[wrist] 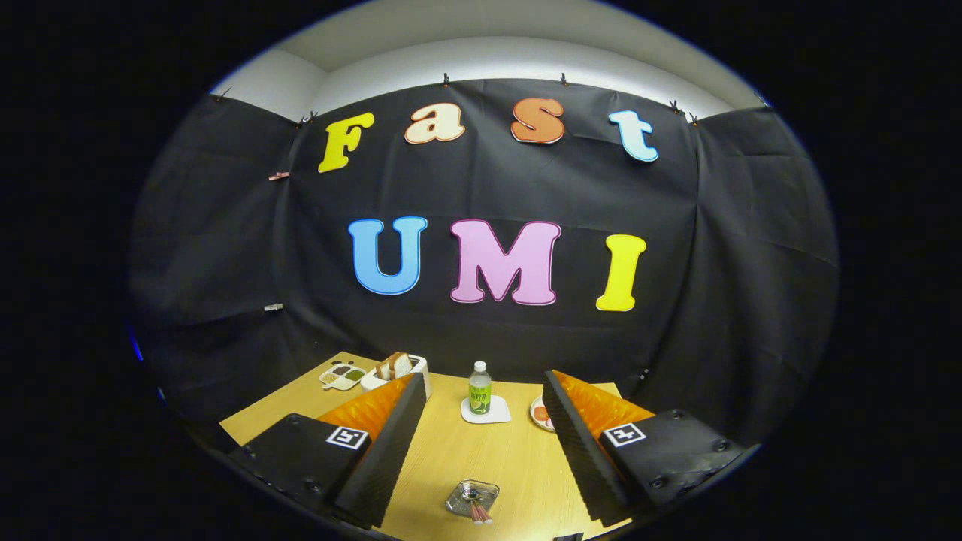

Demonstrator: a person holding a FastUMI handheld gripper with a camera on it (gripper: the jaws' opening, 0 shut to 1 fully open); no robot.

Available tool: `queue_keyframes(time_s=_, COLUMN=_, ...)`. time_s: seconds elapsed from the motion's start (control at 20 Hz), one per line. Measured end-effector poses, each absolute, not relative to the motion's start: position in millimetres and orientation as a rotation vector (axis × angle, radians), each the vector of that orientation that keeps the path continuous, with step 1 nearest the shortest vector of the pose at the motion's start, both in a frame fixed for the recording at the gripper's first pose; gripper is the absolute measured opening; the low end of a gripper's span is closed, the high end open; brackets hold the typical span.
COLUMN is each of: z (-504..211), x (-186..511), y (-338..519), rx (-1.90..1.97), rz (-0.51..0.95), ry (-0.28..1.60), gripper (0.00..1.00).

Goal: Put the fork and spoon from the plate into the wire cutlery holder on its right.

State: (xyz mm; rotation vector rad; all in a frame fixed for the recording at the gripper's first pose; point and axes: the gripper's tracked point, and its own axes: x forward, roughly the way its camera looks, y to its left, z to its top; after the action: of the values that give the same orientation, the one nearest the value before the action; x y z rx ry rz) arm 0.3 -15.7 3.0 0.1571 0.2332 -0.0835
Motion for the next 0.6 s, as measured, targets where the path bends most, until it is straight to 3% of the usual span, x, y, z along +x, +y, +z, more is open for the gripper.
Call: queue_keyframes(time_s=0.6, z=-8, x=-23, y=-9, rx=0.111, rz=0.002, ry=0.201, gripper=0.97)
